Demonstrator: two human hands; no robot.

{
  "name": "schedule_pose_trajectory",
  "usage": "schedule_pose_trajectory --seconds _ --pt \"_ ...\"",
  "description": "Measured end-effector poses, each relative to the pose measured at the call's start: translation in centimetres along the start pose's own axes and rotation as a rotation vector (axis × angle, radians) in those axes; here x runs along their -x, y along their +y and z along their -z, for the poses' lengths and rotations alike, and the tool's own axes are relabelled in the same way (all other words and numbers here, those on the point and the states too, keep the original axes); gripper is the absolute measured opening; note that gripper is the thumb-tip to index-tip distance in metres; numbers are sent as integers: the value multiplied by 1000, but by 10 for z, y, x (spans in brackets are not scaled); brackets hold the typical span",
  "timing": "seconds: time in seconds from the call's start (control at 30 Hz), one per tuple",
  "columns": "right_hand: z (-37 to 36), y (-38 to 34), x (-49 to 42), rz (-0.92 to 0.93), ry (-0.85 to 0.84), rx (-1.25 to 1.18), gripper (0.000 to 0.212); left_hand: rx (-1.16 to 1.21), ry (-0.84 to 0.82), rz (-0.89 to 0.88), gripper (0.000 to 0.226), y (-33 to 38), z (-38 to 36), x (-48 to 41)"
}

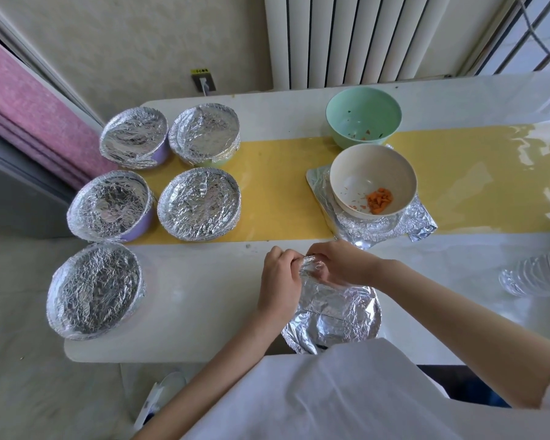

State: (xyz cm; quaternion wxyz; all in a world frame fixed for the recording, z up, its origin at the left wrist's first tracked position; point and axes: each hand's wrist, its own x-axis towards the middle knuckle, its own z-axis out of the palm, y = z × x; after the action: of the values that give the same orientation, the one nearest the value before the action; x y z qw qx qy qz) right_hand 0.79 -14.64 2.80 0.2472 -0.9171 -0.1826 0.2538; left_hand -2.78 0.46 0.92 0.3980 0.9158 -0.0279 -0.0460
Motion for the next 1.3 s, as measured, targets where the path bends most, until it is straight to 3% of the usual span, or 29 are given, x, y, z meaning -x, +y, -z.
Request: schedule_pose_trajectory --seconds 0.17,0.4,0.6,0.87,1.1,1.3 --pt "1 1 6 -70 88 -128 30 2 56 60 16 -5 4 4" --pt "-4 2 5 -78 128 -147 33 106 -72 157 22 -4 10 1" --pt "-5 -2 6 -85 145 -107 31 54 -56 80 24 -7 8 5" --pt "1 -5 -9 -106 -25 -11 30 71 -10 83 20 -7 6 5" --pt "-3 -11 -5 -63 30 45 21 53 46 41 20 -11 3 11" --pt "-5 -7 5 -59 146 -157 28 12 110 -29 24 -9 3 12"
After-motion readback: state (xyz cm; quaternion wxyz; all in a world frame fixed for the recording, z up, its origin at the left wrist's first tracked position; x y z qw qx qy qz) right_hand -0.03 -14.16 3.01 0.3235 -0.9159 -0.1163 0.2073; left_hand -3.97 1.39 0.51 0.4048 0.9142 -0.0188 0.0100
